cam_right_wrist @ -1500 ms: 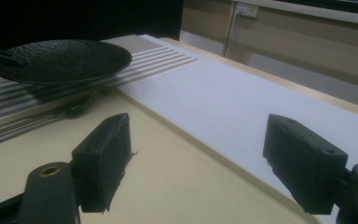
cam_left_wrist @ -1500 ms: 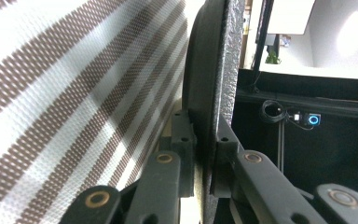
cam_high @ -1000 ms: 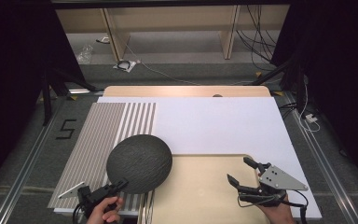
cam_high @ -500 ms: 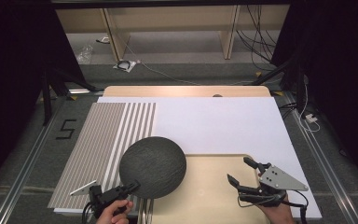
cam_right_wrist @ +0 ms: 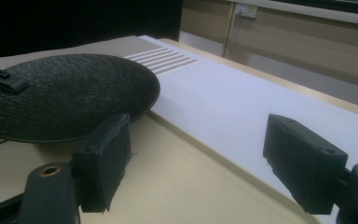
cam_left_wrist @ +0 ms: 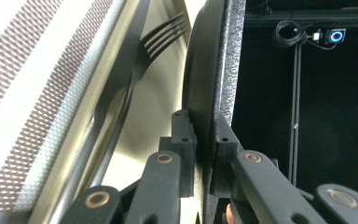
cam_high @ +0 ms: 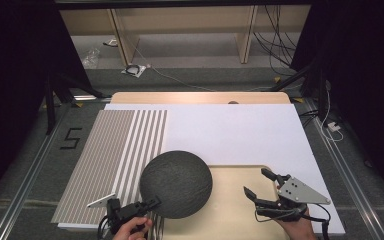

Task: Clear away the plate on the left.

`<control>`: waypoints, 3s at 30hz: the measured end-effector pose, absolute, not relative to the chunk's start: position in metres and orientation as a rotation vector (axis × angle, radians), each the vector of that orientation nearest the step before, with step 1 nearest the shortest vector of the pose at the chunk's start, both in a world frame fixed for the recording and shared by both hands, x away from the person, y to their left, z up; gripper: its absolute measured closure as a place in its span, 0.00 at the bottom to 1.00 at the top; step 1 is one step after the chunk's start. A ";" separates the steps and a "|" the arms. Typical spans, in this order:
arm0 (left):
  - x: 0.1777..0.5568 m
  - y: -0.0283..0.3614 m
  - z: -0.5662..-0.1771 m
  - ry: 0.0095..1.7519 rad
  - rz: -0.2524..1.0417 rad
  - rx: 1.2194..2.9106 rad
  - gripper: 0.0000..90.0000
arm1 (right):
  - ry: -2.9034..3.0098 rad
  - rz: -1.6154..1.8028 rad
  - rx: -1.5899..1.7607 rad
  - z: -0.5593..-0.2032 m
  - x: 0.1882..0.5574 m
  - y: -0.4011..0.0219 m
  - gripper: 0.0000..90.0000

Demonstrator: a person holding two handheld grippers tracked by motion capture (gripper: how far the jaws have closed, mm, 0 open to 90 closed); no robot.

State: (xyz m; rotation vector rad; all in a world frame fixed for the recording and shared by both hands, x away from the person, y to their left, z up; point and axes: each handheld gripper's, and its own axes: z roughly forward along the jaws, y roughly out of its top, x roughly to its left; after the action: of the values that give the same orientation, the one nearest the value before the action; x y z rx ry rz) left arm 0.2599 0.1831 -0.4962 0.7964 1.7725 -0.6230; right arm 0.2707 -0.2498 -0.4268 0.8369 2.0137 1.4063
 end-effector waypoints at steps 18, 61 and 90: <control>0.263 0.159 -0.498 1.760 -0.672 0.894 0.93 | 2.012 1.408 0.833 -0.427 0.271 -0.250 0.27; 0.271 0.115 -0.501 1.727 -0.751 1.094 0.91 | 2.012 1.406 0.833 -0.427 0.271 -0.250 0.27; 0.267 0.102 -0.504 1.744 -0.787 1.192 0.92 | 2.016 1.405 0.835 -0.427 0.271 -0.250 0.27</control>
State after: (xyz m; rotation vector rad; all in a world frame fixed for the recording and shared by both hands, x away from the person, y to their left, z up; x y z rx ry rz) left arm 0.2674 0.1018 -0.5039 1.1922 1.7445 -0.7871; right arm 0.2707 -0.2500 -0.4271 0.8348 2.0157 1.4051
